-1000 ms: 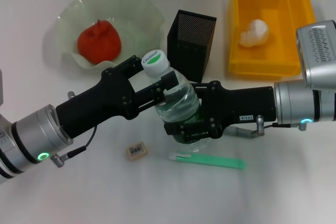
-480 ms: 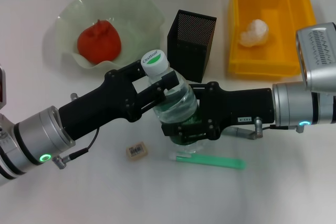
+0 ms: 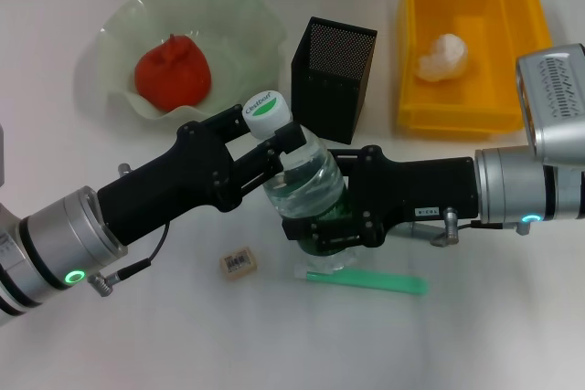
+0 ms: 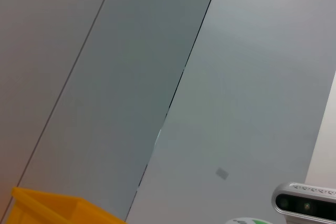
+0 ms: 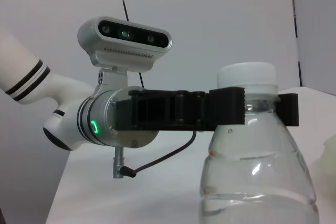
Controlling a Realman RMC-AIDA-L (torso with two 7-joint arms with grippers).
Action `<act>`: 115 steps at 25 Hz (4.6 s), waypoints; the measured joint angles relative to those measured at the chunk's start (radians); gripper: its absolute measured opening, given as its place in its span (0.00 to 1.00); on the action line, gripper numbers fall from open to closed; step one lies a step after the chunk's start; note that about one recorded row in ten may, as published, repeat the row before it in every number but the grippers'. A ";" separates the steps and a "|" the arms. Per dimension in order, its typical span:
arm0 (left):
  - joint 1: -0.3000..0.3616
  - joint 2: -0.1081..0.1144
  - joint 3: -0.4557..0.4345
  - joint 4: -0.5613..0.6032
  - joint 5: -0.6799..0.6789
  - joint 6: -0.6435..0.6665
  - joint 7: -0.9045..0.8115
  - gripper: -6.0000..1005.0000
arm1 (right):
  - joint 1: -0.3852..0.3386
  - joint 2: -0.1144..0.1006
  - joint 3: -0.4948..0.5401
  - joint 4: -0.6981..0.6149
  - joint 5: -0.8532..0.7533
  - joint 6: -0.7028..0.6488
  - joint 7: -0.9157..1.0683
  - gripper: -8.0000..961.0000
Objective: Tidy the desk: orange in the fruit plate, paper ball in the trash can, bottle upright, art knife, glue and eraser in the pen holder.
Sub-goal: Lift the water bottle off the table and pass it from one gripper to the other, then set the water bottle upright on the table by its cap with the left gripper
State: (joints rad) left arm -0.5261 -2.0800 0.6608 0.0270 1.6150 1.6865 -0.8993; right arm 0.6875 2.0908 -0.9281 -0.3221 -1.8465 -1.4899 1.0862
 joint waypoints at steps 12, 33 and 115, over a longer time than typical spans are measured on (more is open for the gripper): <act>-0.009 0.000 -0.001 0.006 0.003 -0.007 -0.003 0.44 | -0.002 0.000 0.000 0.000 0.001 0.002 -0.002 0.81; -0.015 0.002 -0.005 0.013 -0.002 -0.009 0.001 0.44 | 0.007 0.000 0.002 -0.007 0.004 0.002 -0.002 0.84; 0.135 0.011 -0.264 0.232 -0.029 -0.181 0.268 0.47 | -0.040 0.002 0.017 0.192 0.135 0.191 -0.287 0.86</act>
State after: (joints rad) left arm -0.3911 -2.0693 0.3973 0.2592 1.5862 1.5051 -0.6317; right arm 0.6473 2.0924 -0.9111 -0.1303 -1.7118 -1.2992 0.7991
